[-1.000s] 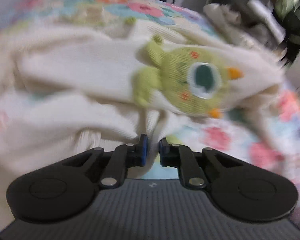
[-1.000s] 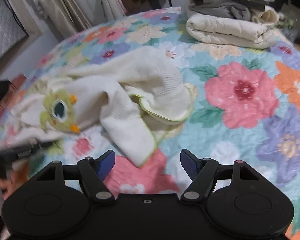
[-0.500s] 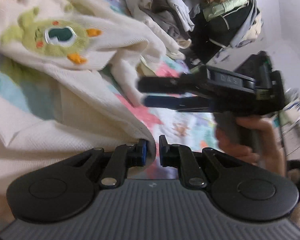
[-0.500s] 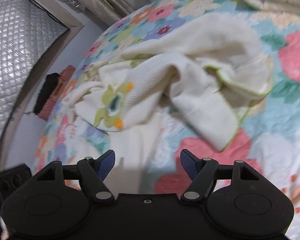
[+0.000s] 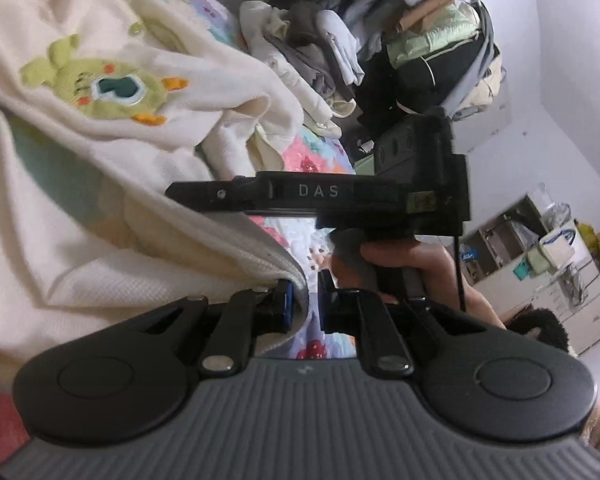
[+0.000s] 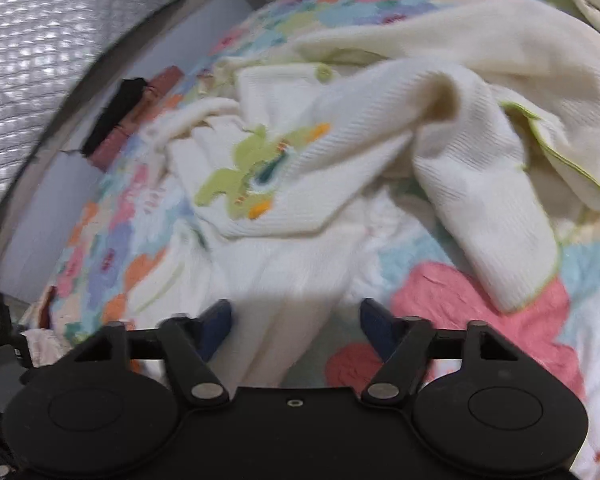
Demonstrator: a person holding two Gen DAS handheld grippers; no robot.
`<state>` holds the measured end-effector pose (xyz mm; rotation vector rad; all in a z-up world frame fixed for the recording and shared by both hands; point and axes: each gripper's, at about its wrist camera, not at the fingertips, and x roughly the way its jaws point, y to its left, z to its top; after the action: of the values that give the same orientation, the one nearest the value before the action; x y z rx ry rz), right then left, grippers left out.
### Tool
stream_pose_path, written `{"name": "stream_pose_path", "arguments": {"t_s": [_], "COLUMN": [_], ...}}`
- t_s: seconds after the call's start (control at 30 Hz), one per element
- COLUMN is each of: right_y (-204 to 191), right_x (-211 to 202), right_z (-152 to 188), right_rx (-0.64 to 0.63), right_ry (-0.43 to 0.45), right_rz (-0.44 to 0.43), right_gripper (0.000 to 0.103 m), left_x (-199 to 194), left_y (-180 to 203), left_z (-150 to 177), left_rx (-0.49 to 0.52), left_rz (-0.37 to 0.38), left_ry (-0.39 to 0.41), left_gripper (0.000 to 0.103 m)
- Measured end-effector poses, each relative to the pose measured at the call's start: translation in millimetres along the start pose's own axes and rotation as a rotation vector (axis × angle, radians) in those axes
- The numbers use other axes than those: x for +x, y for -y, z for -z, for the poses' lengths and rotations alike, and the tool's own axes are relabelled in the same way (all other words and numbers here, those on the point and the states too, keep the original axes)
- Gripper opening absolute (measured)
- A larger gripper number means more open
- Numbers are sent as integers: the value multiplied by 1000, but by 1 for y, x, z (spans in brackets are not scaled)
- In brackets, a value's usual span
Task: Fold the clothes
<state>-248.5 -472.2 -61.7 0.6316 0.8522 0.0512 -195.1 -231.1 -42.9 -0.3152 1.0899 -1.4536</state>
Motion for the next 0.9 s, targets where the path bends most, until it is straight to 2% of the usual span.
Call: {"name": "stream_pose_path", "arguments": {"t_s": [0.03,0.13,0.17,0.23,0.27,0.33,0.37,0.4,0.53,0.6,0.77,0.83,0.9], "right_y": [-4,-29,-37,-40,-42,-47,-49,-51,-58,-59,-56,-48,-41], "right_x": [-1,-20,-28,-46,-54,-66,-71,-77,-79,-78,-65,-58,-49], "right_z": [-1,-2,-3,-7,-8,-7,-6,-5,5,7,5,6,9], "right_rx": [-19,-159,-209,-203,-200,-212,-224,-236,-296,-307,-246,-197,-156], "right_ry": [2,85,124,189,220,257,272,285,267,251,214,189,152], "right_rz": [-27,-29,-19,-25,-28,-19,-12,-6,-3,-4,61,77,88], "right_gripper": [19,13,12,12,11,11,11,11,10,10,14,18,35], "left_x": [-2,-10,-14,-26,-34,-49,-60,-70,-89,-87,-67,-60,-57], "left_y": [-3,-8,-7,-4,0,1,-2,-7,-41,-53,-55,-47,-34], "left_z": [-1,-7,-9,-12,-14,-17,-17,-18,-21,-22,-22,-28,-39], "left_rx": [-16,-45,-47,-33,-10,11,4,-18,-168,-231,-224,-165,-54], "left_rz": [0,-3,-7,-22,-43,-76,-86,-91,-70,-87,-206,-292,-408], "left_ry": [4,34,48,74,90,133,161,198,262,281,217,157,97], "left_gripper": [11,11,12,13,16,29,41,46,46,46,46,47,48]}}
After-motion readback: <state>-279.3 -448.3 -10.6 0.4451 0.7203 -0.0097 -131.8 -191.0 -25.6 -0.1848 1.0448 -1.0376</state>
